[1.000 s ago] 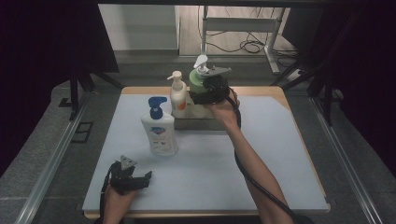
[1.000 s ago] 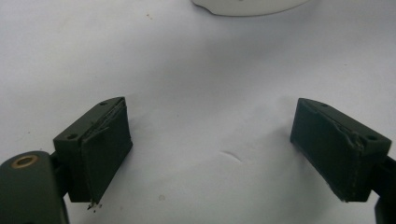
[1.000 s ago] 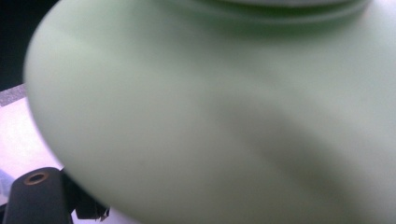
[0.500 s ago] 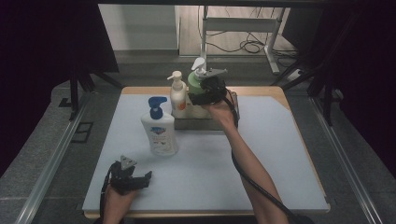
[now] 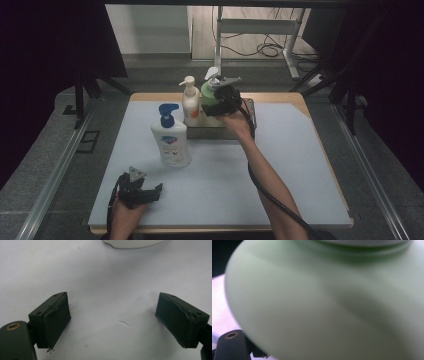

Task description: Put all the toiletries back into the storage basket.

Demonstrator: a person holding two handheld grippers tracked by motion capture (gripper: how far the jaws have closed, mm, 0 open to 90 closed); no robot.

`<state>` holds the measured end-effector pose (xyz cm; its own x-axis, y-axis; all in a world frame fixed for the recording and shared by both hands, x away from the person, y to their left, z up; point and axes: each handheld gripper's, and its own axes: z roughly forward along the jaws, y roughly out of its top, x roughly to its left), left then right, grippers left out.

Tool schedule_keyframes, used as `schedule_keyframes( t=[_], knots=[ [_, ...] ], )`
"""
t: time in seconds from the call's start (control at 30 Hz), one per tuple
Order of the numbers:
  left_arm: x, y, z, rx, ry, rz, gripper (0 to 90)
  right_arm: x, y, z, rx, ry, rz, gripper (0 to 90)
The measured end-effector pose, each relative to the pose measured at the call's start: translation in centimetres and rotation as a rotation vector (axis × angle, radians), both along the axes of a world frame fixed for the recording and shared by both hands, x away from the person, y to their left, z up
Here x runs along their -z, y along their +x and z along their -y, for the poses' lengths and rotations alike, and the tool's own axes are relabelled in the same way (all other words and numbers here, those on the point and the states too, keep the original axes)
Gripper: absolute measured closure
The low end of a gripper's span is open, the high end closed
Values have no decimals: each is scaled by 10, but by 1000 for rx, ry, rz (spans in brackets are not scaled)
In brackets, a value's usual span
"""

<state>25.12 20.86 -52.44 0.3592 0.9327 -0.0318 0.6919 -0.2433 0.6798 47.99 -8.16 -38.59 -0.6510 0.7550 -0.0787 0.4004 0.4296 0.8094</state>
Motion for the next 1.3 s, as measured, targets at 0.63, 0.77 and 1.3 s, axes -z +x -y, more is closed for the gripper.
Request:
schedule_keyframes(
  t=[0.63,0.77,1.3],
  knots=[
    [0,0,0,0,0,0,118,16,5,2,3,-19,-56,118],
    [0,0,0,0,0,0,118,22,7,2,5,-23,-68,118],
    [0,0,0,0,0,0,118,33,13,7,12,-3,-127,114]
  ],
)
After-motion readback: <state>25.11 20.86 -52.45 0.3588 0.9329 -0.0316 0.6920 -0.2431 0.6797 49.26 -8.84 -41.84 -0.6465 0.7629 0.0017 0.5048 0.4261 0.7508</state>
